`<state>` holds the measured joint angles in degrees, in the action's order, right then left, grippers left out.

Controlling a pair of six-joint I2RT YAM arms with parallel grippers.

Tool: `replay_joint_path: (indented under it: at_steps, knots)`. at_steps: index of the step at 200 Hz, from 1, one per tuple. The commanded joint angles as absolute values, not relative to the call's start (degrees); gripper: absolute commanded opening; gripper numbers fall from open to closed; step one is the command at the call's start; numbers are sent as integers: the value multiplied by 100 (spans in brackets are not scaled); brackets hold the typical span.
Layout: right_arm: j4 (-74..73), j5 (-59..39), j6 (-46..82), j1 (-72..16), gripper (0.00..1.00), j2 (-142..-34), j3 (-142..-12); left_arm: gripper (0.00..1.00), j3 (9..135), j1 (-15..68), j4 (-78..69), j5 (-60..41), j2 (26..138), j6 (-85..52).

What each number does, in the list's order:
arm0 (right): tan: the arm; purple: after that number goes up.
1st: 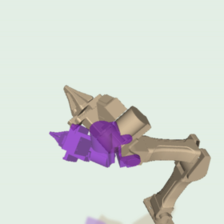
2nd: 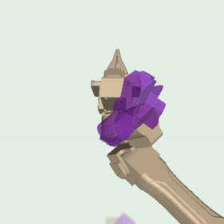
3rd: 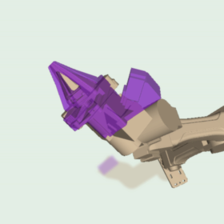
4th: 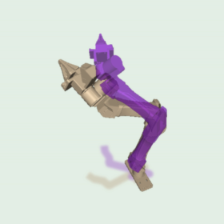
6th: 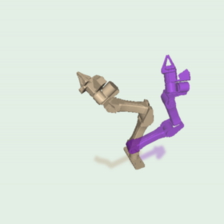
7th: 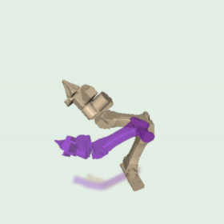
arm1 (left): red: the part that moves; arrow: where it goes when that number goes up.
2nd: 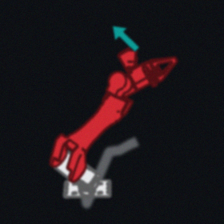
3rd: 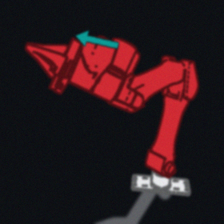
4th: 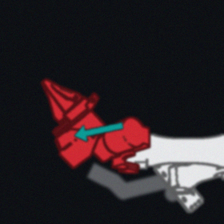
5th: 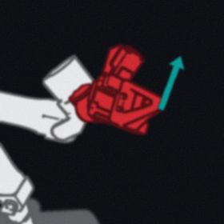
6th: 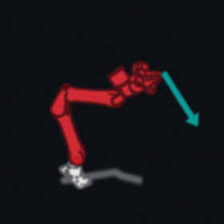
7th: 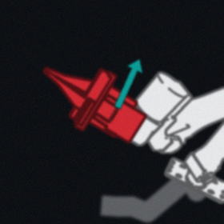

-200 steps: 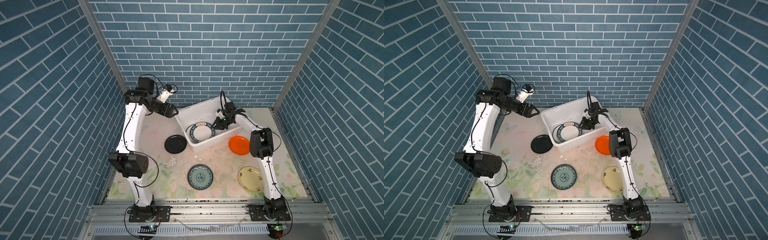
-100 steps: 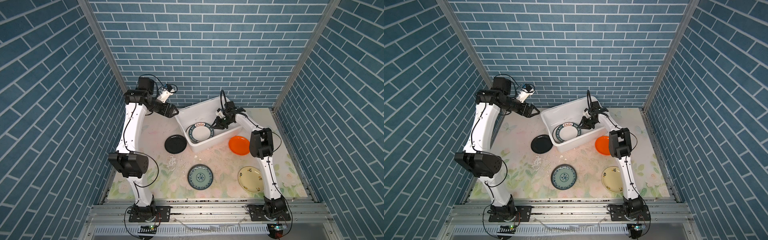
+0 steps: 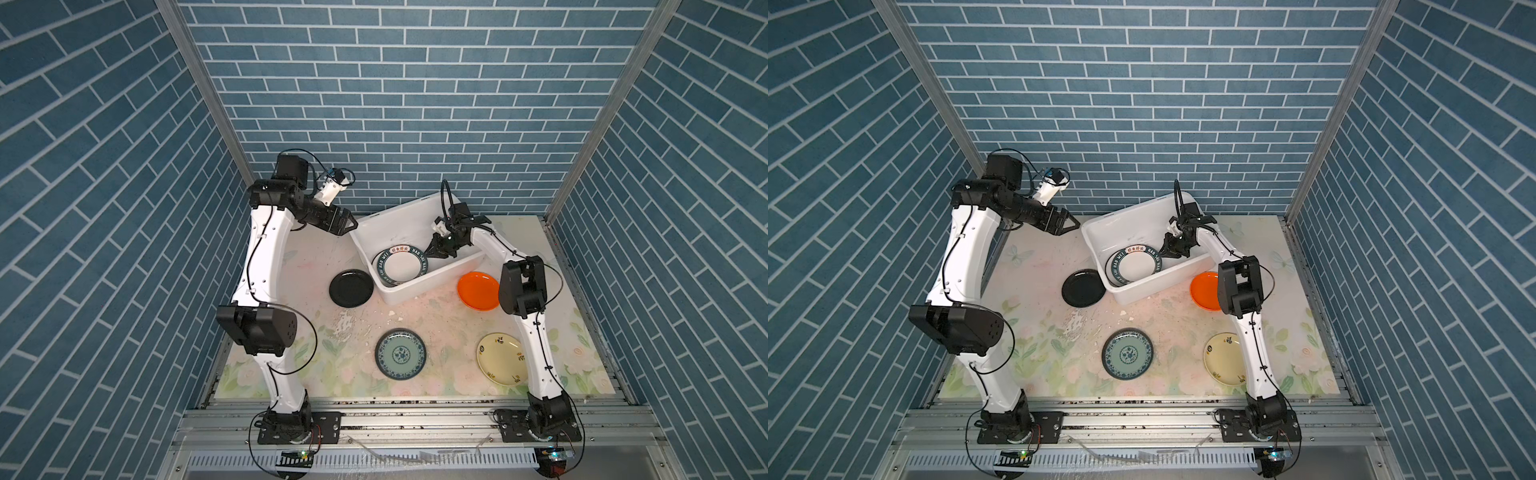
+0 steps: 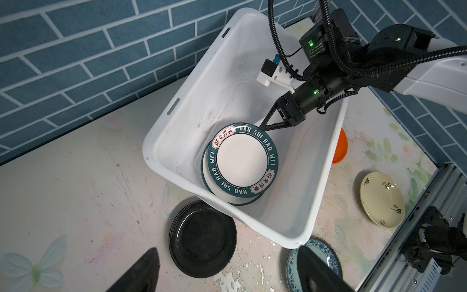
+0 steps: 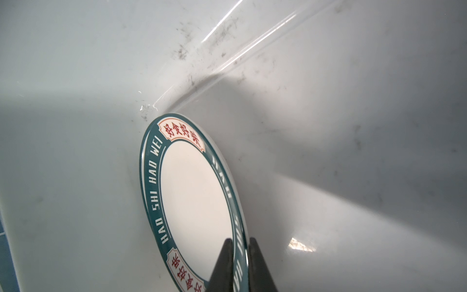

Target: Place the plates into the plastic bin on the countertop

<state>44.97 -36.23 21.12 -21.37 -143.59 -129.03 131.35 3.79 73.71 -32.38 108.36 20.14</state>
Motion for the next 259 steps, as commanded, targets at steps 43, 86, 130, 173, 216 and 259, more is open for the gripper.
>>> replay_joint_path:
  at_steps: [43,86,130,173,216,259]
  knots:
    - [4522,-3833,2180,-2180,8,-14605,-13134,87,13103,420,7460,-3272,10794,2030]
    - [4608,-3955,2206,-2214,7,-14757,-13315,87,13125,413,7459,-3270,10845,2035]
    - [4588,-3986,2215,-2241,7,-14762,-13376,87,13202,413,7453,-3278,10903,2013]
    - [4605,-3763,2164,-2250,19,-14563,-13404,87,13190,413,7470,-3304,10883,2021]
    - [4762,-3495,2033,-2232,26,-14340,-13390,87,13131,417,7471,-3419,10835,1987]
    - [4945,-3217,1969,-2229,28,-14259,-13431,87,13092,413,7505,-3393,10813,2013]
